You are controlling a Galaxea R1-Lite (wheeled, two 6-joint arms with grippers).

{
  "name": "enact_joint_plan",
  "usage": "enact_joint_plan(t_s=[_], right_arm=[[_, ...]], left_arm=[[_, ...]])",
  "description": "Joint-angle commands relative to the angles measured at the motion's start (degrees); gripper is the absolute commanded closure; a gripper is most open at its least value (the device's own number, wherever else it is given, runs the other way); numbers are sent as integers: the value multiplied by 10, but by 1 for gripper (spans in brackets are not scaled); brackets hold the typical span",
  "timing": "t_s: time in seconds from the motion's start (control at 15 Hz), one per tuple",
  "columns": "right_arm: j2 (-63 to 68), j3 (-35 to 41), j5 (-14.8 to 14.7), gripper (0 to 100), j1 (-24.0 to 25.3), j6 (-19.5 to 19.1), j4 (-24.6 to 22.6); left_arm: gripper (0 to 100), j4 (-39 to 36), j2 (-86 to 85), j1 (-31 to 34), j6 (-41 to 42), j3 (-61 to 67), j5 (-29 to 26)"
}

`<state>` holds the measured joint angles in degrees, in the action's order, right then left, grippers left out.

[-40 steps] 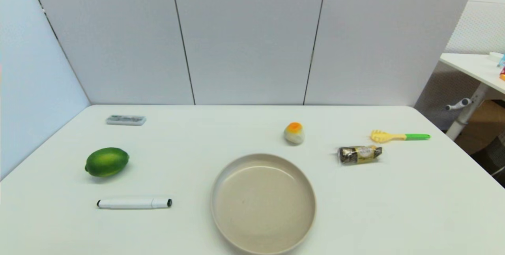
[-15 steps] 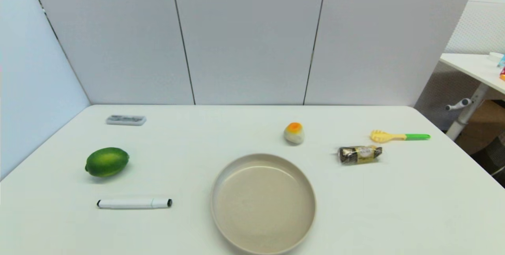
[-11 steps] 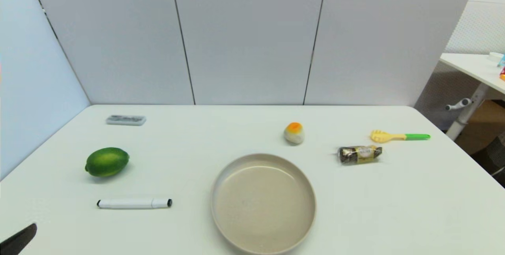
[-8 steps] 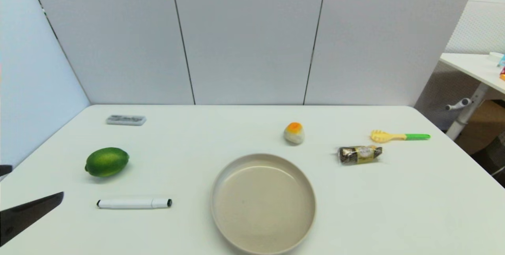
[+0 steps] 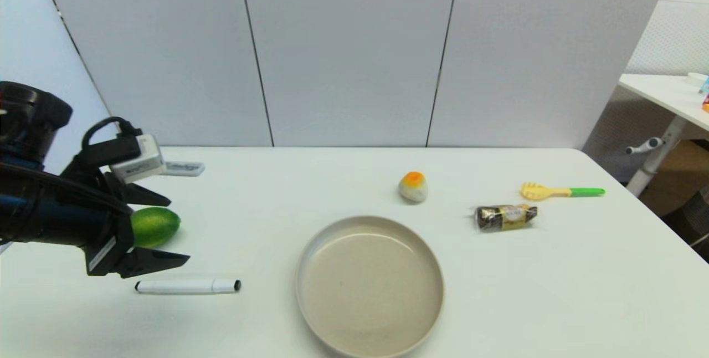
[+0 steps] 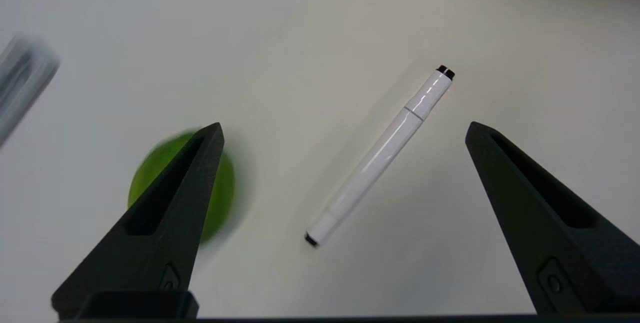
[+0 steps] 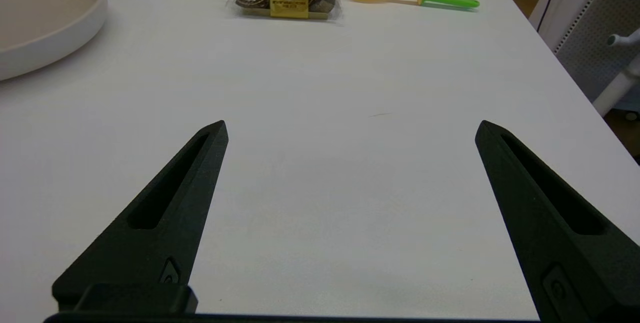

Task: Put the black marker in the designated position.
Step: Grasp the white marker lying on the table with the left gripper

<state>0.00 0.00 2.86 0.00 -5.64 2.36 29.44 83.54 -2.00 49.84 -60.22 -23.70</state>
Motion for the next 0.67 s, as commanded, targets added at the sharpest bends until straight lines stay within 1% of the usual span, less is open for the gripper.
enact_joint_plan(t_s=[0.07,0.27,0.33,0.47,0.67], right_arm=[[1,0,0,0,0,-1,0],[1,0,0,0,0,-1,0],[1,0,0,0,0,-1,0],[1,0,0,0,0,-1,0],[1,0,0,0,0,-1,0]], left_arm=[[0,30,86,14,163,-10,-52],[0,91,95,25,260,-17,-88],[0,122,98,33,288,-18,-99],[0,158,109,38,316,-18,-99],[0,157,140,38,322,-19,-97]])
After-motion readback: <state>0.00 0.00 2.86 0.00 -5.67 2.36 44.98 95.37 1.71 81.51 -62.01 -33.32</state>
